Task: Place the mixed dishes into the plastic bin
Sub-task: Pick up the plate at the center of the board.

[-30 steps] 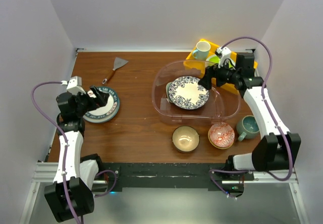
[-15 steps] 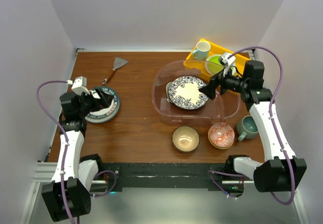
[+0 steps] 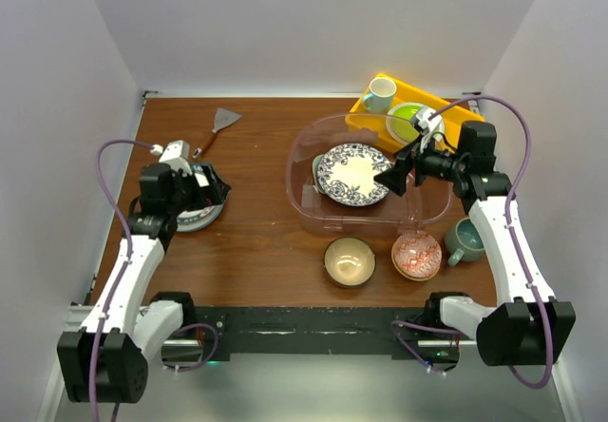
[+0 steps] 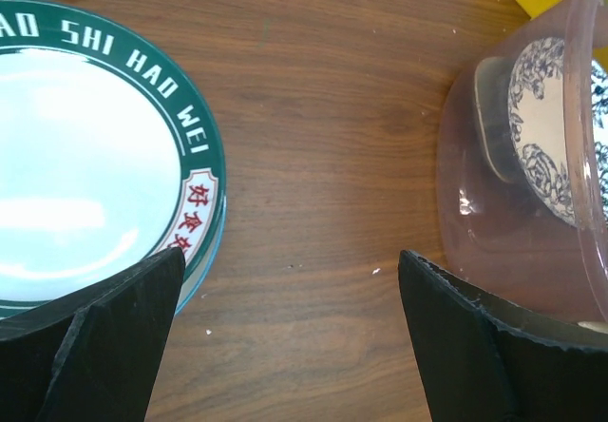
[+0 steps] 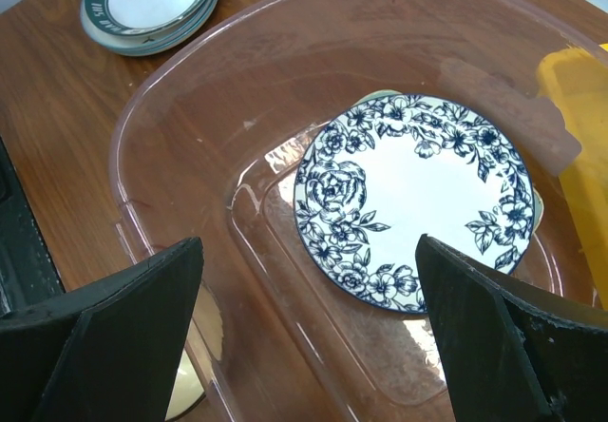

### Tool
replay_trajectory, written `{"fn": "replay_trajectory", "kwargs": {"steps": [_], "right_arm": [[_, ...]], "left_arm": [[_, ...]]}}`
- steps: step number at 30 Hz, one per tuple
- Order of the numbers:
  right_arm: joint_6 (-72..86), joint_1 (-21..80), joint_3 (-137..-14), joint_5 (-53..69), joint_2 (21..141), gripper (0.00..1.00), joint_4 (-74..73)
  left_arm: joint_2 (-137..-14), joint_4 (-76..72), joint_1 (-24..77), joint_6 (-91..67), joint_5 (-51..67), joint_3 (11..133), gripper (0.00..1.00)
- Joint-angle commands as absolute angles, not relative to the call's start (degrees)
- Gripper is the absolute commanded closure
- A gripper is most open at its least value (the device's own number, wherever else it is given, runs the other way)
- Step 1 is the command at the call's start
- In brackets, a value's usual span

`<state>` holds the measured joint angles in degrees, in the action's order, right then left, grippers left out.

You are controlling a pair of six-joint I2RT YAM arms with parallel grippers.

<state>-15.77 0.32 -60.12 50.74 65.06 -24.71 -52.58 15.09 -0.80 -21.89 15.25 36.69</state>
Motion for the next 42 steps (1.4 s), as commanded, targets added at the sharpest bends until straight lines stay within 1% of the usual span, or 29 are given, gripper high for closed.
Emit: {"fn": "replay_trajectory", "kwargs": {"steps": [1, 9, 15, 24, 40, 42], "right_arm": [[-17.31, 0.18, -60.91, 52.21, 63.37, 0.02, -24.08], [-17.49, 0.18, -61.0, 51.77, 63.37, 0.02, -24.26], [-17.49, 0.18, -60.82, 51.59, 63.63, 0.02, -24.17], [-17.49, 0.18, -60.56, 51.5, 63.98, 0.02, -23.82], [-17.31, 0.18, -60.29, 51.42, 64.6, 0.02, -23.29], [-17.23, 0.18, -60.29, 51.42, 64.69, 0.02, -23.2]], "left_arm": [[-55.01, 18.28, 6.04, -21.62, 3.36, 41.83, 0.0], [-61.43, 23.64, 16.86, -20.3, -11.32, 47.11, 0.0], [-64.42, 24.52, 21.0, -19.69, -16.95, 48.25, 0.0], [-68.46, 24.52, 24.34, -17.67, -22.23, 48.34, 0.0], [-76.64, 25.14, 26.46, -14.59, -29.61, 50.88, 0.0], [-78.04, 25.22, 26.46, -14.15, -31.55, 51.68, 0.02]]}}
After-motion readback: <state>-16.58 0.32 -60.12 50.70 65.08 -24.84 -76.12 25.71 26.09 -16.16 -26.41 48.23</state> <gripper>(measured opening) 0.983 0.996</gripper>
